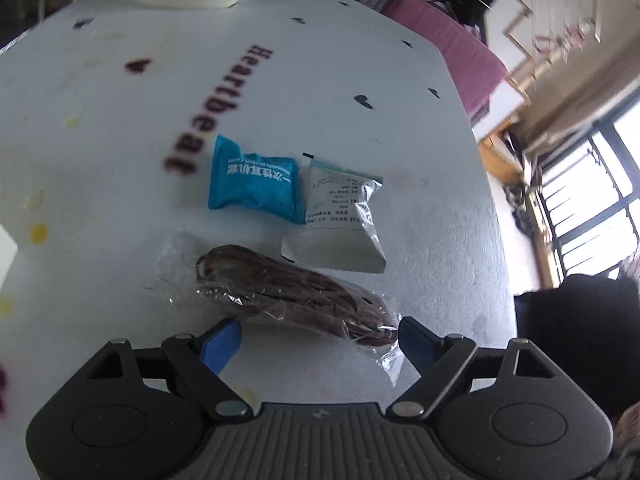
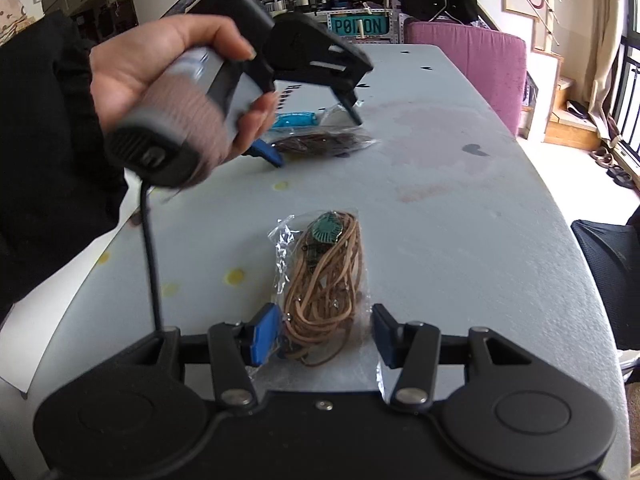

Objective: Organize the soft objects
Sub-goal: 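Grasp the foil-wrapped bag of dark cord with the left tool while the right tool grasps the tan cord bag, then carry the foil bag with the left tool while the right tool carries the tan cord bag to the box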

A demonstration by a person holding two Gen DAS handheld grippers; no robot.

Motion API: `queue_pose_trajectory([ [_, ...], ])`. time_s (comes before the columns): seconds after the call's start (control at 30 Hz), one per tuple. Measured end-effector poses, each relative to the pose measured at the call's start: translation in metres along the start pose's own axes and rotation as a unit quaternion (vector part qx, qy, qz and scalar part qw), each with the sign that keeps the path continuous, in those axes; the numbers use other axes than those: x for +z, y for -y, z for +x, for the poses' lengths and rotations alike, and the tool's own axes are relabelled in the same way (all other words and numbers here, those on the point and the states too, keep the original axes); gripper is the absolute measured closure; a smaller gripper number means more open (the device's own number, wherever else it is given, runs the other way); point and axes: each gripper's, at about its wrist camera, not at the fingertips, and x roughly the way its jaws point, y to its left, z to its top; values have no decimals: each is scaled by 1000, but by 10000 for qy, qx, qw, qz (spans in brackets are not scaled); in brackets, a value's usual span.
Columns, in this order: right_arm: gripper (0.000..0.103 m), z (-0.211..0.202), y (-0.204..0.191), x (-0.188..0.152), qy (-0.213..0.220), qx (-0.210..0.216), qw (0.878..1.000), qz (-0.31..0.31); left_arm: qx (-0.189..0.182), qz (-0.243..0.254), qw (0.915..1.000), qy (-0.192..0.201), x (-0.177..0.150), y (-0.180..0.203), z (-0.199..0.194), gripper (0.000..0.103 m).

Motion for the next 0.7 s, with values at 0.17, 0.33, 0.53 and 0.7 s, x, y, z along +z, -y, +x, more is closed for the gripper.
queue_pose_trajectory([
  [0.17, 51, -2, 3, -3, 38, -21, 10000, 35, 465, 516, 9975, 158, -3, 1, -2, 57],
  [0.33, 51, -3, 4, -4, 62, -23, 9999, 87, 286, 144, 9994, 152, -1, -19, -7, 88],
  [0.53, 51, -3, 6, -5, 93, -22, 9998, 158, -93, -26, 9997, -241, -11, -46, -23, 94],
  [0.7, 51, -4, 7, -7, 127, -24, 9997, 192, -124, 404, 9979, -485, -28, -69, -46, 94],
])
